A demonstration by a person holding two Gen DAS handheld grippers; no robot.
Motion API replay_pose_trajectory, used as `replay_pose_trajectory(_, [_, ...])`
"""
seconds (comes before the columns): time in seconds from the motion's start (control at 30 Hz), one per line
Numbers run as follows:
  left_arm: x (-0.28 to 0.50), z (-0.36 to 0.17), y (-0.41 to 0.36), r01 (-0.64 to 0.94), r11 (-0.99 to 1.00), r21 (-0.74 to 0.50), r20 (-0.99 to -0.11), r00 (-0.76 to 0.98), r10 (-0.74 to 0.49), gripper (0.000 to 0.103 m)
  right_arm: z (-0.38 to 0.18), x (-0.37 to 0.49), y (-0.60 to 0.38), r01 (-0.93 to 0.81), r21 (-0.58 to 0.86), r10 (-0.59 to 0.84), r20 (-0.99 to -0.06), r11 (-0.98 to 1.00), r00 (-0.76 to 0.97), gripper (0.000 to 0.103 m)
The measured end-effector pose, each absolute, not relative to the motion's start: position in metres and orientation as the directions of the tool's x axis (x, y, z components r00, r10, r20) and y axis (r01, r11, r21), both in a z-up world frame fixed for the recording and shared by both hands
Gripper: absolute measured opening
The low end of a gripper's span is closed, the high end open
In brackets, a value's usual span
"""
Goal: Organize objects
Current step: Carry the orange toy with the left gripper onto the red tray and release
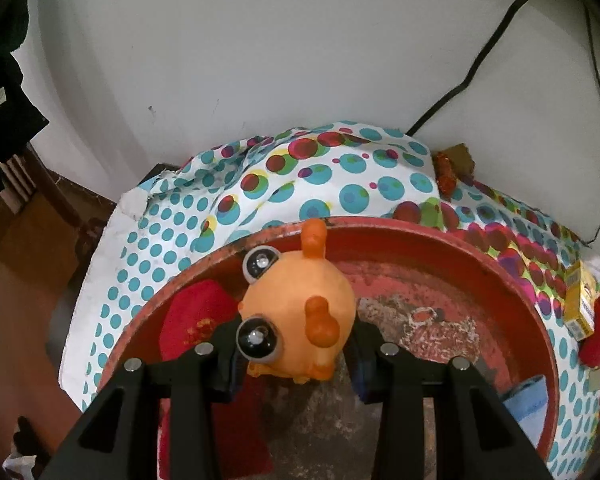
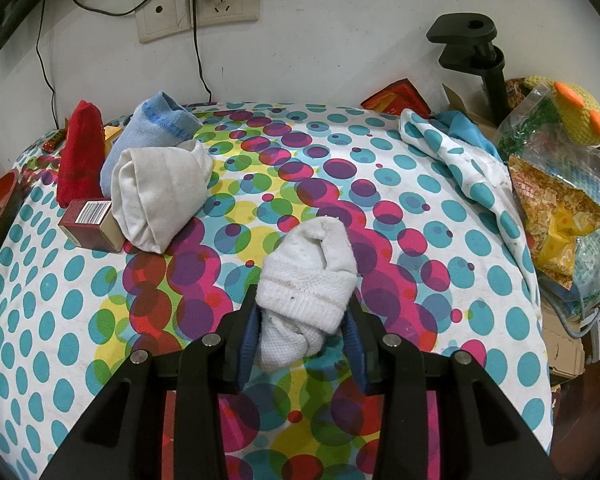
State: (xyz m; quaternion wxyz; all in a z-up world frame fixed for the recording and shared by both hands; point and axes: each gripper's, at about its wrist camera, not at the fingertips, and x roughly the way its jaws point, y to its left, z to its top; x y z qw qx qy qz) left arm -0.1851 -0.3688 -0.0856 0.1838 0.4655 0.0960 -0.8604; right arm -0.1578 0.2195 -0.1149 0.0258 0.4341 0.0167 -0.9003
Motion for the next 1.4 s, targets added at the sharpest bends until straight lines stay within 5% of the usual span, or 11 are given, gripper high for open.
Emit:
replay_pose_trajectory(0.37, [-0.187, -0.09, -0.358, 0.416, -0.907, 0.065, -0.84, -0.468, -0.275, 0.047, -0.115, -0.158, 0.218, 0.059, -0.01, -0.029, -0.783, -0.998, -0.622, 0.038])
replay_pose_trajectory(0.73, [-0.158, -0.071, -0.365, 0.434, -0.901, -0.018, -0.85, -0.481, -0.215, 0.058, -0.115, -0.158, 0.219, 0.058, -0.01, -0.029, -0.783, -0.998, -0.622, 0.038])
replay_pose_trajectory(1.4, [0.026, -0.074, -0.262, 0.504, -0.856, 0.117, -0.722, -0.549, -0.422, 0.058, -0.115, -0.159, 0.217, 0.058, -0.013, -0.025, -0.783, -0.998, -0.621, 0.038])
